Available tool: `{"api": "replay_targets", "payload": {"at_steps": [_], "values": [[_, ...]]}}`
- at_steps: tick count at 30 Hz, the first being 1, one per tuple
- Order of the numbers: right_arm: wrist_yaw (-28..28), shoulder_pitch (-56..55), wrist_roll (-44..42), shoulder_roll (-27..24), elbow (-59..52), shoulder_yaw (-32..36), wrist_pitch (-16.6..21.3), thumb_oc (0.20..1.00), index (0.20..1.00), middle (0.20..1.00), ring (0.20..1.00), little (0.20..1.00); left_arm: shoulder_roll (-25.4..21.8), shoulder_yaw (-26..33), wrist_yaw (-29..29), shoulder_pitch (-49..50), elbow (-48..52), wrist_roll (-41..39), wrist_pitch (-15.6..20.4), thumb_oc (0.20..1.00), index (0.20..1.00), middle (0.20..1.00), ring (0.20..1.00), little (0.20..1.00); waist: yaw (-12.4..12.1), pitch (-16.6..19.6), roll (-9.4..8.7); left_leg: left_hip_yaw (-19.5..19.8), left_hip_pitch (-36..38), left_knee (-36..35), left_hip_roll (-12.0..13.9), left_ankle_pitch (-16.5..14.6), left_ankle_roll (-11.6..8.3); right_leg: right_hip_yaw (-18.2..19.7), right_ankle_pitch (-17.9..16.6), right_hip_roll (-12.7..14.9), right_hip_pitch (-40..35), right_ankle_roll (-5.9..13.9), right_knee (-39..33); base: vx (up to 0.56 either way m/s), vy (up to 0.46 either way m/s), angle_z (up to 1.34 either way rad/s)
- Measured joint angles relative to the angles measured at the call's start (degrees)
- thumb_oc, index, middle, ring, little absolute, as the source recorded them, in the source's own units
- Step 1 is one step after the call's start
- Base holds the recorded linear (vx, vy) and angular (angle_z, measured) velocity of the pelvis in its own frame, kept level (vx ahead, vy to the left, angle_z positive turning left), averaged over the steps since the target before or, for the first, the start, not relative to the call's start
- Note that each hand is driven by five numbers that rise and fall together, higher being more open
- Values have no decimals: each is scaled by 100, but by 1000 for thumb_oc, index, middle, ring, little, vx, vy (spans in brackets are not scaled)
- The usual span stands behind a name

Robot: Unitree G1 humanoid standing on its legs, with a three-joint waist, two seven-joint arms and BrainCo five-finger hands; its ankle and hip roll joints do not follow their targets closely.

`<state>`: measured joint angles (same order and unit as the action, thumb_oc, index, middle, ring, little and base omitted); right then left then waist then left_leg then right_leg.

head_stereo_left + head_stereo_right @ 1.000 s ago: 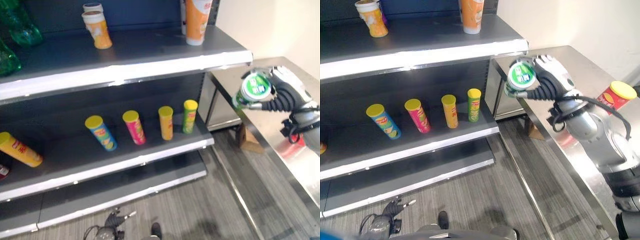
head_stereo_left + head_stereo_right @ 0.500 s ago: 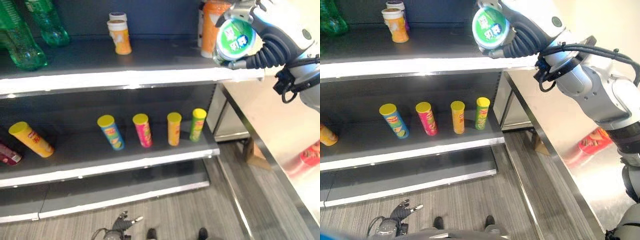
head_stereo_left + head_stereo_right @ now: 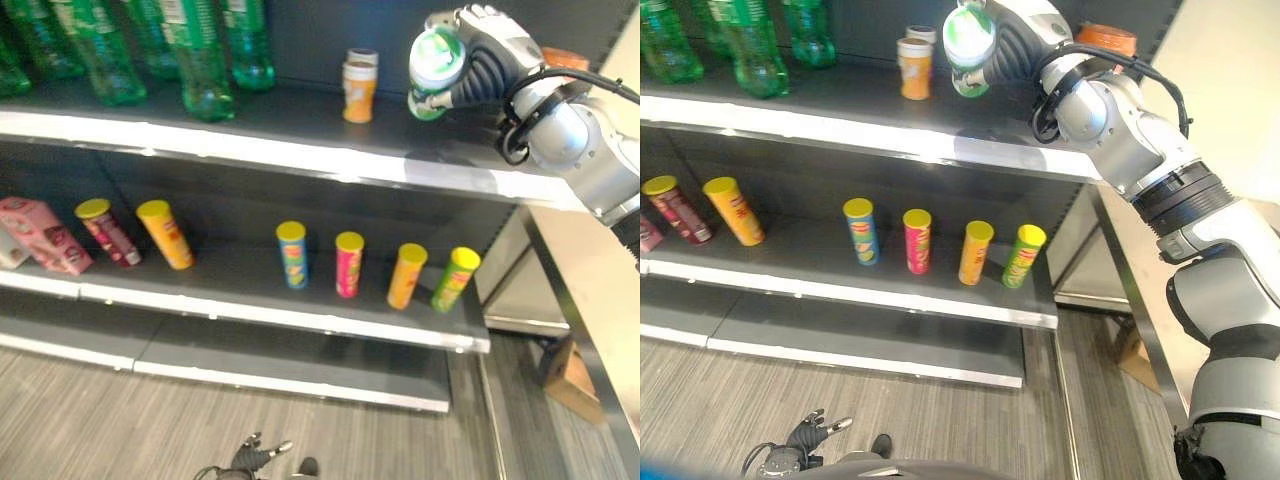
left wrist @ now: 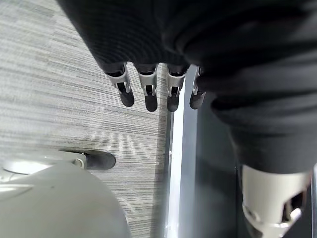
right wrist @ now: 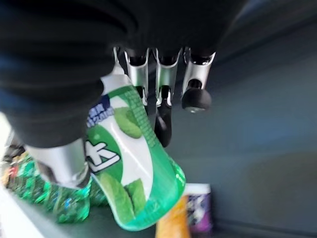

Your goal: Put the goods on the table back onto the shelves and tidy them up.

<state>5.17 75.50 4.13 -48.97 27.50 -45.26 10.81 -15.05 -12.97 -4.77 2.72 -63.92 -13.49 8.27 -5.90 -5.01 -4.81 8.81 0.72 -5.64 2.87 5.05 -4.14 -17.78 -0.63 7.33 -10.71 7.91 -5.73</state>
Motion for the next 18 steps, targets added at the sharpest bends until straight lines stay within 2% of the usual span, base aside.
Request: {"api": "replay_targets", "payload": {"at_steps": [3, 6, 12, 15, 18], "values": [[-185, 16, -249, 30, 665, -195, -62, 200, 200, 200, 200, 200, 33, -141, 12, -81, 50, -128, 33, 1000, 1000, 1000, 1000, 1000, -83, 38, 6, 312, -115, -1, -73, 6, 8, -357, 61, 20, -78, 5, -1, 30, -50, 61], [-468, 38, -486, 3, 592, -246, -125, 200, 200, 200, 200, 200, 7, -130, 12, -5, -147, -161, 24, 1000, 1000, 1000, 1000, 1000, -214, 49, 18, 284, -233, 1, -84, 62, 76, -576, 105, 38, -94, -15, 1, 33, -37, 42], [-758, 121, -862, 281, 694, -374, -135, 200, 200, 200, 200, 200, 5, -128, 13, -32, -221, -161, 30, 1000, 1000, 1000, 1000, 1000, -234, 49, 16, 448, -163, 30, -186, 182, -52, -705, 168, 95, -251, 50, -2, 31, -38, 20], [-827, 121, -926, 472, 891, -407, -138, 200, 200, 200, 200, 200, 4, -134, 13, -67, -212, -161, 34, 1000, 1000, 1000, 1000, 1000, -271, 51, 19, 461, -213, 0, -146, 138, -106, -723, 192, 50, -262, 51, -1, 17, -21, 8], [-881, 122, -984, 497, 929, -395, -181, 200, 200, 200, 200, 200, 5, -138, 13, -70, -213, -160, 32, 1000, 1000, 1000, 1000, 1000, -260, 61, 5, 371, -275, 0, -106, 123, -74, -804, 206, 29, -258, 40, -1, 38, -19, 13]]}}
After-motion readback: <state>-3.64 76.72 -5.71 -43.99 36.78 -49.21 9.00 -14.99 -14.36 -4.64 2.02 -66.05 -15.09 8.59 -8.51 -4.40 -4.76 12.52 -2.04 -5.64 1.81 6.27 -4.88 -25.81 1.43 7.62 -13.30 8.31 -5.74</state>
